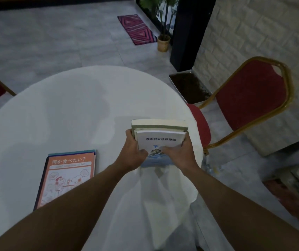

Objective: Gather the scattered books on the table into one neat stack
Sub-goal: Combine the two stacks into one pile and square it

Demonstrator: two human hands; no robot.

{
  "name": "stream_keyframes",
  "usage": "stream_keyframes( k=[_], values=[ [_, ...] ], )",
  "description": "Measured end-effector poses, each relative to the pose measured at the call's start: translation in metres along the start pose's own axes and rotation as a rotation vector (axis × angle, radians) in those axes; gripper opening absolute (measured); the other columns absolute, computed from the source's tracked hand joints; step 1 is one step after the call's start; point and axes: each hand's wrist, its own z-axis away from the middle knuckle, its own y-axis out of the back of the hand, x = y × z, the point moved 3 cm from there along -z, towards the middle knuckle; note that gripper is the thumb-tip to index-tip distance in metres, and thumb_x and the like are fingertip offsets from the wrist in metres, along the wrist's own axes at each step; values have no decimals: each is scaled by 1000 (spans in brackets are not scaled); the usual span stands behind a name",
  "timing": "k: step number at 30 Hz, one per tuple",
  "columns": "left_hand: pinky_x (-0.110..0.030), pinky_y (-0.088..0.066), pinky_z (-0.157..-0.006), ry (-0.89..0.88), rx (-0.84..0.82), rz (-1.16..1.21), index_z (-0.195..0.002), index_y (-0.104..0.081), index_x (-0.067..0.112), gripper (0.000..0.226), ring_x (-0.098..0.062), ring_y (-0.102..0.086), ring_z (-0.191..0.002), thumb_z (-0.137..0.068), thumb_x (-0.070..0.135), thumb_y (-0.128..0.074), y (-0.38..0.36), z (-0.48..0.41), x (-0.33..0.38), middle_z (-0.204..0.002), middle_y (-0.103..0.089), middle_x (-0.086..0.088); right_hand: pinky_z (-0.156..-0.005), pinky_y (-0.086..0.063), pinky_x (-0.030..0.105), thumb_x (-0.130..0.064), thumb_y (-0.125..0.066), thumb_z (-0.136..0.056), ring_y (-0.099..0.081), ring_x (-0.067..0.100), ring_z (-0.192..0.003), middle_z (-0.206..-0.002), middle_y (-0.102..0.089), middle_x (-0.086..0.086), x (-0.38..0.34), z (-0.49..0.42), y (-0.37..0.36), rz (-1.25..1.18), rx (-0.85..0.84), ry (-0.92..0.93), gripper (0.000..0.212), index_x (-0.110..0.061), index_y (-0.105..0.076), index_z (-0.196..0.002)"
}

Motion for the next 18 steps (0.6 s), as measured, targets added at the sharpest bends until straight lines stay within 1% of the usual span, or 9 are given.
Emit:
stream_keyframes(
  k=[3,5,6,7,9,10,11,14,18],
  values=[
    [-25,-55,-94,-95,-32,-105,-139,-27,15,76,-14,-43,-127,-76,-3,-66,-1,5,2,-127,-33,6,-77,-61,23,-10,-94,-56,-68,-1,-98,-107,-69,-12,8,8,6,17,-12,11,80,-29,-52,-121],
    [-25,-53,-97,-108,-31,-117,-141,-25,16,77,-13,-41,-128,-78,-2,-67,-1,8,3,-127,-31,9,-77,-61,21,-9,-94,-59,-65,-10,-94,-106,-68,-16,10,11,7,34,-10,18,79,-28,-50,-121],
    [-22,-51,-98,-113,-31,-122,-141,-24,14,76,-12,-40,-128,-80,-2,-66,-1,9,3,-125,-31,10,-79,-61,23,-6,-93,-60,-65,-10,-93,-106,-68,-14,9,11,6,35,-6,15,79,-26,-50,-123],
    [-19,-49,-98,-119,-34,-130,-141,-23,12,75,-12,-39,-128,-81,-3,-66,-1,10,4,-125,-30,10,-81,-62,27,-4,-92,-60,-67,-6,-93,-107,-69,-10,8,11,4,31,-3,8,79,-24,-50,-124],
    [-13,-46,-97,-126,-42,-141,-143,-22,8,73,-12,-39,-128,-83,-4,-64,0,10,3,-126,-30,8,-87,-61,36,-1,-91,-61,-69,10,-100,-110,-70,-2,5,10,1,15,-1,-5,81,-21,-50,-127],
    [-12,-46,-96,-127,-42,-144,-143,-22,8,73,-11,-39,-127,-84,-3,-63,1,10,3,-127,-30,8,-90,-60,39,-1,-91,-60,-69,16,-103,-112,-70,1,4,10,0,6,1,-8,82,-21,-49,-128],
    [-10,-45,-95,-133,-37,-149,-144,-22,8,73,-9,-38,-127,-85,-3,-63,2,10,2,-128,-30,8,-91,-59,39,-2,-91,-60,-68,19,-106,-115,-69,1,3,11,0,3,4,-5,84,-22,-49,-130],
    [-2,-42,-92,-151,-40,-176,-145,-22,9,74,-5,-35,-125,-85,-2,-64,2,11,-1,-130,-30,9,-95,-58,38,-6,-92,-61,-66,20,-109,-118,-67,1,3,14,-2,15,13,13,85,-23,-47,-132],
    [5,-39,-86,-153,-67,-190,-144,-20,8,74,-6,-34,-125,-85,-4,-63,3,9,-4,-126,-27,15,-91,-58,33,-6,-91,-63,-66,19,-109,-118,-67,0,3,16,-2,31,21,14,85,-25,-44,-130]
  ],
)
